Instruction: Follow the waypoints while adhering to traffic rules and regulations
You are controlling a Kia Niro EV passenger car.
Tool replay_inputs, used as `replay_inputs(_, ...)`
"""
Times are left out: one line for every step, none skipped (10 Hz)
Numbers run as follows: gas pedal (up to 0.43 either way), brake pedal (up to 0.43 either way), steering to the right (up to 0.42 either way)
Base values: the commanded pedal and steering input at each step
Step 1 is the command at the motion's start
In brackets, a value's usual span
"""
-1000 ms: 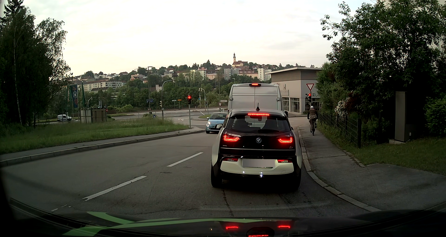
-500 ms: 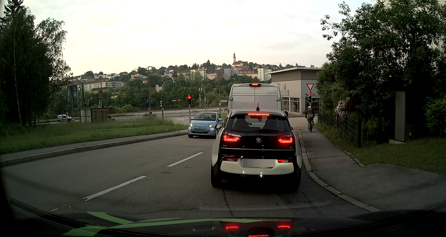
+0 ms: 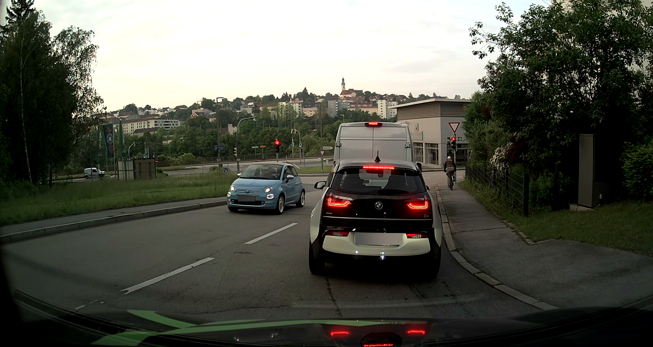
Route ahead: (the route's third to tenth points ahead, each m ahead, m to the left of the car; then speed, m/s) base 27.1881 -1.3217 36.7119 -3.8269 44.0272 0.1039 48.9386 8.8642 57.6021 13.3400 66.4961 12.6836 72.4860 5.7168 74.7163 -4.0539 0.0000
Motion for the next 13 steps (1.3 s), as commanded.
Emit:
replay_inputs(0.000,0.335,0.021)
replay_inputs(0.000,0.335,0.021)
replay_inputs(0.000,0.335,0.020)
replay_inputs(0.000,0.335,0.020)
replay_inputs(0.000,0.335,0.020)
replay_inputs(0.000,0.335,0.020)
replay_inputs(0.000,0.341,0.021)
replay_inputs(0.000,0.341,0.021)
replay_inputs(0.000,0.335,0.020)
replay_inputs(0.000,0.341,0.020)
replay_inputs(0.000,0.335,0.021)
replay_inputs(0.000,0.341,0.020)
replay_inputs(0.000,0.341,0.020)
